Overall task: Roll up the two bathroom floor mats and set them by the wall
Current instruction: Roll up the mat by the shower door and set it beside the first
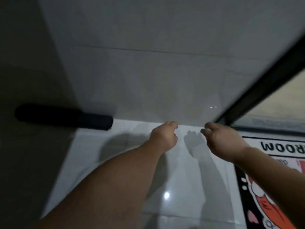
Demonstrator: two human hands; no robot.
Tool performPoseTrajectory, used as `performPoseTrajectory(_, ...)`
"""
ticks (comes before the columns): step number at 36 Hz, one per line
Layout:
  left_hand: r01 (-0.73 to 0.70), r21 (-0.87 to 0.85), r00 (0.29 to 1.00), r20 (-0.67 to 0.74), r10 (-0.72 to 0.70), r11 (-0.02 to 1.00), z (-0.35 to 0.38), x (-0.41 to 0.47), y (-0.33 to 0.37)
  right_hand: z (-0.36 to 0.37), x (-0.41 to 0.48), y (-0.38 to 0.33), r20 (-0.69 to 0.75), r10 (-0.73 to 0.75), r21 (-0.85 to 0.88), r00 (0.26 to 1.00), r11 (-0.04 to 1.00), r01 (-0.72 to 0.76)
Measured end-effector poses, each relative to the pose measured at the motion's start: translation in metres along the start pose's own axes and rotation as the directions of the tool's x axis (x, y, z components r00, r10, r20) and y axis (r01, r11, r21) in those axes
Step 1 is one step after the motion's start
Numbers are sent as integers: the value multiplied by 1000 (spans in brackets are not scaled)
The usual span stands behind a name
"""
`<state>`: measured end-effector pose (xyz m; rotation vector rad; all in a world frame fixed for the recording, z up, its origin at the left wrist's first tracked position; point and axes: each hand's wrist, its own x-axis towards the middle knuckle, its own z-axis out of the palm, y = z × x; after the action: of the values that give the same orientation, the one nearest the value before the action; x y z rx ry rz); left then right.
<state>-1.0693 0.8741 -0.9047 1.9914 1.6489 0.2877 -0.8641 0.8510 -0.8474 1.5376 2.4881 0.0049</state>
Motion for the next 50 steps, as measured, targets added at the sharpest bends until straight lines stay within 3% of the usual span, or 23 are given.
performPoseTrajectory(5, -152, 167, 988, 11, 153, 974, 3, 7, 70, -2, -48, 50, -91, 128, -7, 988, 992, -129)
performPoseTrajectory(13, -379, 329, 925, 169, 341, 865, 4, 6, 210, -23, -119, 153, -122, 132, -24, 984, 990, -136)
performPoseTrajectory(19, -354, 422, 935, 189, 301, 835, 0, 9, 327, -40, -162, 242, -170, 251, 180, 953, 959, -220)
performPoseTrajectory(24, -395, 498, 916, 285, 284, 772, 13, 13, 413, -27, -212, 297, -84, 398, 363, 913, 866, -344)
performPoseTrajectory(30, -529, 470, 845, 369, 387, 706, 85, 55, 449, 29, -235, 352, 36, 510, 309, 860, 812, -495)
performPoseTrajectory(39, -727, 287, 670, 498, 551, 624, 204, 100, 472, 105, -324, 381, 310, 668, 156, 676, 666, -730)
performPoseTrajectory(43, -844, 200, 513, 572, 640, 498, 238, 98, 488, 103, -387, 388, 424, 792, 85, 440, 448, -890)
performPoseTrajectory(45, -855, 163, 489, 564, 665, 492, 242, 99, 505, 102, -409, 392, 479, 806, 27, 349, 384, -923)
performPoseTrajectory(50, -880, 110, 451, 498, 740, 462, 248, 90, 535, 114, -430, 410, 540, 809, 21, 234, 264, -964)
